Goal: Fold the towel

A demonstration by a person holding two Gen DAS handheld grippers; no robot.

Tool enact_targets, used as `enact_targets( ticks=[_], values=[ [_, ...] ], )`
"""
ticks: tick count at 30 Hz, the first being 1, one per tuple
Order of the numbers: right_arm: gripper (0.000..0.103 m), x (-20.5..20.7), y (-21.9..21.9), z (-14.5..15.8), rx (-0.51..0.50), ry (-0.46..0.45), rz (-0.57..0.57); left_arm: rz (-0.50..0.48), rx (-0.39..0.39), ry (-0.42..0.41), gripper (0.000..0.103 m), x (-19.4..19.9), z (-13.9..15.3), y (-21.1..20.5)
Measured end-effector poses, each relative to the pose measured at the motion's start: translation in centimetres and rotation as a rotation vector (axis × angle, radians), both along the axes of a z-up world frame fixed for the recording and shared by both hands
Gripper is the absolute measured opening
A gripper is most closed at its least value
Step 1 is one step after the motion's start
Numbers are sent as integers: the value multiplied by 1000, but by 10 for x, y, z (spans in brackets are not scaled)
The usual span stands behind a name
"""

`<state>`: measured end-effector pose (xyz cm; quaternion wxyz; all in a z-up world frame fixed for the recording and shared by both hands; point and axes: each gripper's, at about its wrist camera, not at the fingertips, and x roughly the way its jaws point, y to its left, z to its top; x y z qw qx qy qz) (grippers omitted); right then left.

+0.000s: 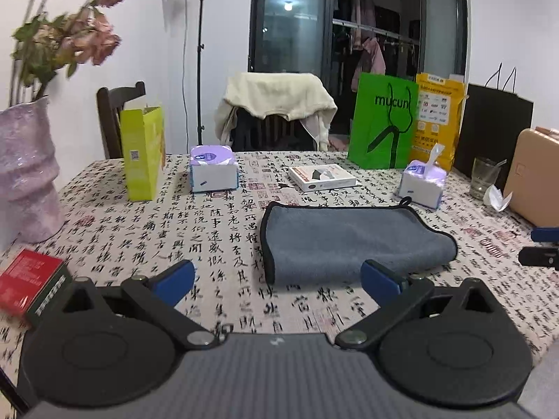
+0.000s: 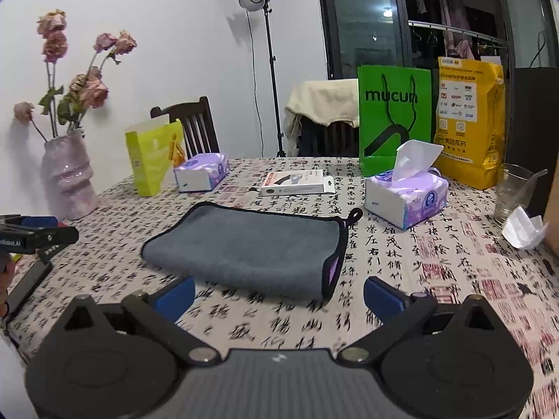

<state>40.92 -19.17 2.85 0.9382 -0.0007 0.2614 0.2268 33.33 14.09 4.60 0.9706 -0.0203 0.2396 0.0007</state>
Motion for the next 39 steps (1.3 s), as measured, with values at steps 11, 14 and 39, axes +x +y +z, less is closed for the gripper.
enact_targets(
  ticks=[11, 14, 39],
  values=[
    [103, -95, -2, 0, 3, -53, 9, -1, 9, -52, 103, -90, -4, -13],
    [103, -118, -3, -4, 3, -56, 20, 11, 5, -51, 103, -108, -8, -17],
    [103, -267, -14, -17, 0, -171, 15, 13, 61, -146, 103, -246, -20, -72]
  ],
)
